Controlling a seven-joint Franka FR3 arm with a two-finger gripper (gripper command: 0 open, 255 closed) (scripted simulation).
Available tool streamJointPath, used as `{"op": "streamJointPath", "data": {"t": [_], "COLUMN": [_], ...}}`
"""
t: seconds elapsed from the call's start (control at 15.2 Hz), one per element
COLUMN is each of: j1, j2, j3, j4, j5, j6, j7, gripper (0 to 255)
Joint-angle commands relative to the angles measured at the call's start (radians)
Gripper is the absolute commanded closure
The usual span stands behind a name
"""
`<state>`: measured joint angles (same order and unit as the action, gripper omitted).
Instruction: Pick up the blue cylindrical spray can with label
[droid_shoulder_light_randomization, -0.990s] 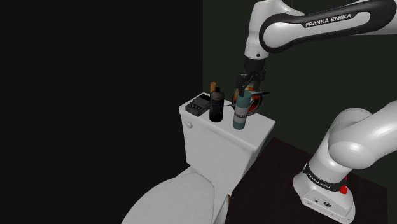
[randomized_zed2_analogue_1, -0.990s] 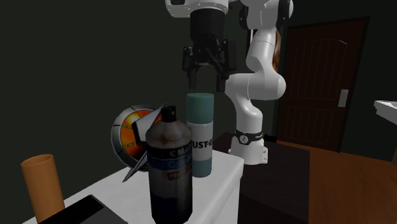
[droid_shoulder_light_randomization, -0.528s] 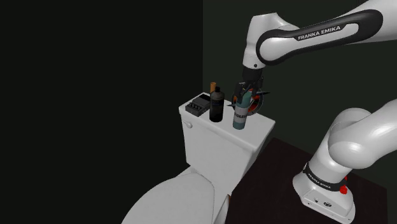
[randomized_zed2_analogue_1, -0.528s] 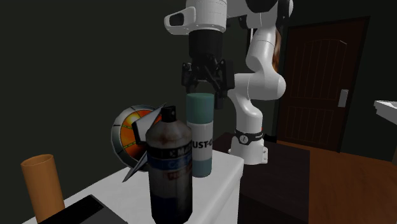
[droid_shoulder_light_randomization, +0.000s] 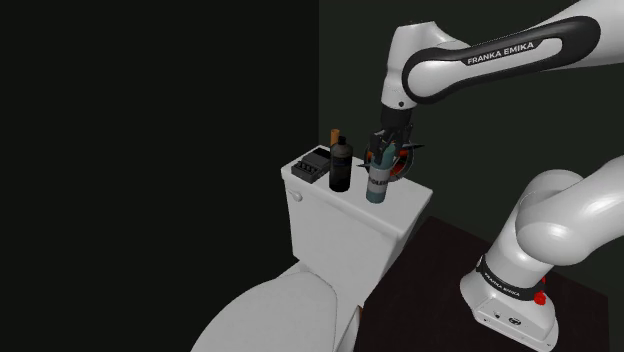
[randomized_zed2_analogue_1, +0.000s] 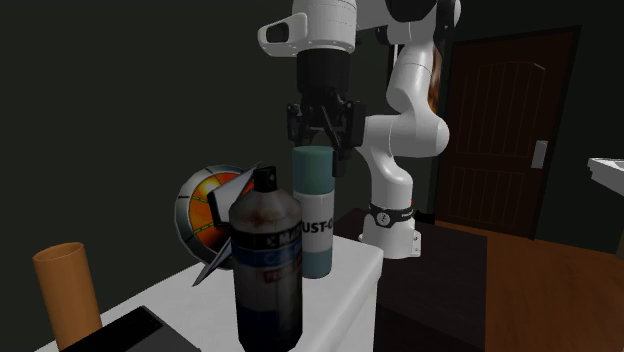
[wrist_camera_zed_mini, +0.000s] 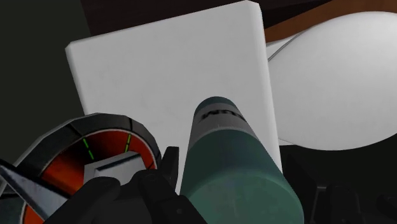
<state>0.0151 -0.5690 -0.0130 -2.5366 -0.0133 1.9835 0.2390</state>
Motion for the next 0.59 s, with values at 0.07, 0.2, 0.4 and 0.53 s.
{"op": "streamJointPath", "data": {"t": [0.07,0.2,0.4,0.53], "j1": [0.0,0.001,0.001,0.001], "j2": [0.001,-0.002,-0.01,-0.014], "j3": [0.0,0.001,0.001,0.001], "j4": [-0.001,0.009,0.044,0.068], "j5": [0.0,0.001,0.001,0.001], "j6": [0.0,-0.012,-0.055,-0.083], "j7": [0.0,0.001,0.001,0.001], "gripper": [255,255,255,255]}}
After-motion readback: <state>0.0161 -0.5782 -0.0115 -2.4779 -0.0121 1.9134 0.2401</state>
